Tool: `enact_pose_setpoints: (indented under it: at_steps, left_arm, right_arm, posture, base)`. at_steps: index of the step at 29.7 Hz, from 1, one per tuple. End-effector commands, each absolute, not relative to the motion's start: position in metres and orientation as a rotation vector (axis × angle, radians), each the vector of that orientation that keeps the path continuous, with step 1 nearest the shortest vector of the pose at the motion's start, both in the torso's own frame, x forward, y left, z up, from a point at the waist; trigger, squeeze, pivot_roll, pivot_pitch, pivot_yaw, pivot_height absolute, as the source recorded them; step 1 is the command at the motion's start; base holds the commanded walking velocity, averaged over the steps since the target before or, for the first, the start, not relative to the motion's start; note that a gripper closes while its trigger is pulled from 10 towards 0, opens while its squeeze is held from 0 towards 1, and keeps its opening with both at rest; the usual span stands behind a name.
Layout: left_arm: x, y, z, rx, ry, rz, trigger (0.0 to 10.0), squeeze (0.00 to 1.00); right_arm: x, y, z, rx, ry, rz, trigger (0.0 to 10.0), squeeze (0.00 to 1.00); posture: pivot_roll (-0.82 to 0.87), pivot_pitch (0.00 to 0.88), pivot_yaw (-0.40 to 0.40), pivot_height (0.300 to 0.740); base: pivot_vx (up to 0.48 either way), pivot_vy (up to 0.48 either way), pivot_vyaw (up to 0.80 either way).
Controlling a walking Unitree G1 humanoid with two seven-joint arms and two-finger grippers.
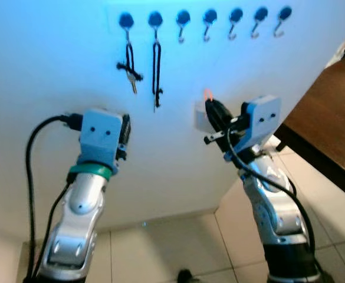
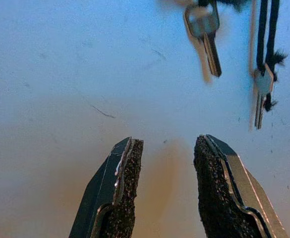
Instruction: Hang keys on a hook
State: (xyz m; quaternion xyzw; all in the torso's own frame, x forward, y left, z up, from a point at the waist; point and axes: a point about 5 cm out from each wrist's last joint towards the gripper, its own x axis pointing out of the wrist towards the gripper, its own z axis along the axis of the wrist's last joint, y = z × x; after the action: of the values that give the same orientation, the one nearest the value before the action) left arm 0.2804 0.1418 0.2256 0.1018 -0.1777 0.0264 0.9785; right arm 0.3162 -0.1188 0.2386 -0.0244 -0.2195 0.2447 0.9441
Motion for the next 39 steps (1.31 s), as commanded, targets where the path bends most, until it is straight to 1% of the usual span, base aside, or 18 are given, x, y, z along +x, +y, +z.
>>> enact_pose_setpoints:
  at_steps: [1,6,8,11,12,13,16,17,22,24,31,34,39]
  left_arm:
    - [0.275,0.143,0.225,0.185,-0.342,0.016,10.0,0.00]
    - [0.267,0.141,0.230,0.177,-0.349,-0.052,10.0,0.00]
    - [0.262,0.136,0.237,0.172,-0.377,-0.104,10.0,0.00]
    - [0.260,0.134,0.240,0.172,-0.389,-0.118,10.0,0.00]
    - [0.258,0.128,0.244,0.165,-0.399,-0.176,10.0,0.00]
    - [0.258,0.128,0.244,0.165,-0.399,-0.176,10.0,0.00]
    - [0.241,0.103,0.244,0.046,-0.323,-0.528,10.0,0.00]
    - [0.237,0.099,0.243,0.009,-0.301,-0.587,10.0,0.00]
    - [0.234,0.098,0.243,-0.008,-0.293,-0.616,10.0,0.00]
    - [0.235,0.099,0.246,-0.033,-0.306,-0.595,10.0,0.00]
    - [0.236,0.100,0.249,-0.041,-0.315,-0.580,10.0,0.00]
    - [0.235,0.102,0.251,-0.048,-0.323,-0.556,10.0,0.00]
    - [0.232,0.102,0.251,-0.052,-0.315,-0.548,10.0,0.00]
  right_arm:
    - [0.314,-0.120,0.238,-0.044,-0.441,0.522,10.0,0.00]
    - [0.314,-0.122,0.242,-0.050,-0.448,0.547,10.0,0.00]
    - [0.313,-0.120,0.250,-0.055,-0.472,0.582,10.0,0.00]
    - [0.312,-0.119,0.252,-0.055,-0.481,0.592,10.0,0.00]
    - [0.313,-0.115,0.259,-0.050,-0.501,0.617,10.0,0.00]
    - [0.313,-0.115,0.259,-0.050,-0.501,0.617,10.0,0.00]
    - [0.324,-0.100,0.278,-0.030,-0.548,0.684,10.0,0.00]
    - [0.328,-0.097,0.281,-0.026,-0.555,0.693,10.0,0.00]
    - [0.331,-0.093,0.285,-0.026,-0.565,0.703,10.0,0.00]
    - [0.339,-0.084,0.293,-0.033,-0.584,0.728,10.0,0.00]
    - [0.342,-0.080,0.297,-0.041,-0.592,0.745,10.0,0.00]
    - [0.347,-0.073,0.304,-0.052,-0.606,0.773,10.0,0.00]
    - [0.349,-0.067,0.315,-0.063,-0.642,0.793,10.0,0.00]
  posture:
    - [-0.06,0.102,0.054,0.740]
    - [-0.05,0.107,0.056,0.740]
    - [-0.05,0.108,0.055,0.740]
    - [-0.05,0.108,0.055,0.740]
    - [-0.05,0.109,0.055,0.740]
    - [-0.05,0.109,0.055,0.740]
    - [-0.04,0.107,0.054,0.740]
    - [-0.04,0.107,0.054,0.740]
    - [-0.03,0.106,0.051,0.740]
    - [-0.02,0.106,0.034,0.740]
    - [-0.01,0.109,0.024,0.740]
    - [0.00,0.115,0.007,0.740]
    - [0.01,0.119,0.002,0.740]
  base:
    - [0.000,0.000,0.00]
    - [0.000,0.000,0.00]
    - [0.000,0.000,0.00]
    - [0.000,0.000,0.00]
    - [0.000,0.000,0.00]
    - [0.000,0.000,0.00]
    - [0.000,0.000,0.00]
    - [0.000,0.000,0.00]
    - [0.000,0.000,0.00]
    - [0.000,0.000,0.00]
    - [0.000,0.000,0.00]
    - [0.000,0.000,0.00]
    - [0.000,0.000,0.00]
